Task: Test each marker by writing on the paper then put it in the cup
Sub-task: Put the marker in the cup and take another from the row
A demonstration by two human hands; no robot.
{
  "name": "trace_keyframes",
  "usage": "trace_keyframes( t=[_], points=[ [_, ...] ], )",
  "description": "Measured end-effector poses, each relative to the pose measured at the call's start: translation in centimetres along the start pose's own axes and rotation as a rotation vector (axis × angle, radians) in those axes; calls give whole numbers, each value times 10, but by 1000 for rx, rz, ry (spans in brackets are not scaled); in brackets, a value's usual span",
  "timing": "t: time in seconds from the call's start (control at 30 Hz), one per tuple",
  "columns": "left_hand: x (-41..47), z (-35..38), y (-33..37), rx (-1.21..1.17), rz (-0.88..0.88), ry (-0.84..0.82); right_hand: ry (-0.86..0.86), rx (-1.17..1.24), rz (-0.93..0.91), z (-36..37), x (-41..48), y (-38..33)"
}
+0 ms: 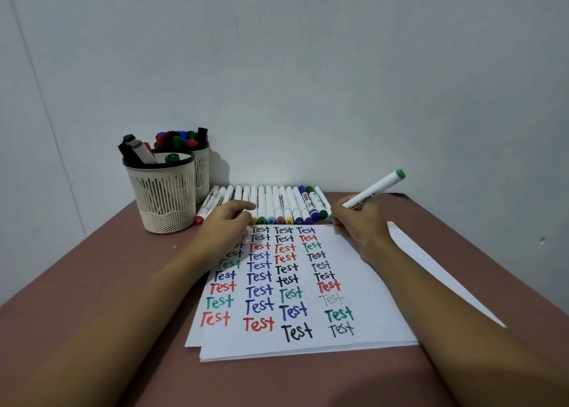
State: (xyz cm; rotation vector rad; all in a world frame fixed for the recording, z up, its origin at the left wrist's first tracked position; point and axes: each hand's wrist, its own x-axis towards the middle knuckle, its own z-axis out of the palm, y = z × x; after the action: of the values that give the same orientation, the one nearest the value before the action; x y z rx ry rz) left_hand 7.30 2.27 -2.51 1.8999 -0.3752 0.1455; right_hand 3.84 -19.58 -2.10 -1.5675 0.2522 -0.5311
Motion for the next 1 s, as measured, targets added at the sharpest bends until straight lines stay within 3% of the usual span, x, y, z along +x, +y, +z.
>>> trace_keyframes(
  t=[1.0],
  points=[
    [-5, -3, 4, 153, 17, -43, 4, -144, -8, 3, 1, 5]
  ],
)
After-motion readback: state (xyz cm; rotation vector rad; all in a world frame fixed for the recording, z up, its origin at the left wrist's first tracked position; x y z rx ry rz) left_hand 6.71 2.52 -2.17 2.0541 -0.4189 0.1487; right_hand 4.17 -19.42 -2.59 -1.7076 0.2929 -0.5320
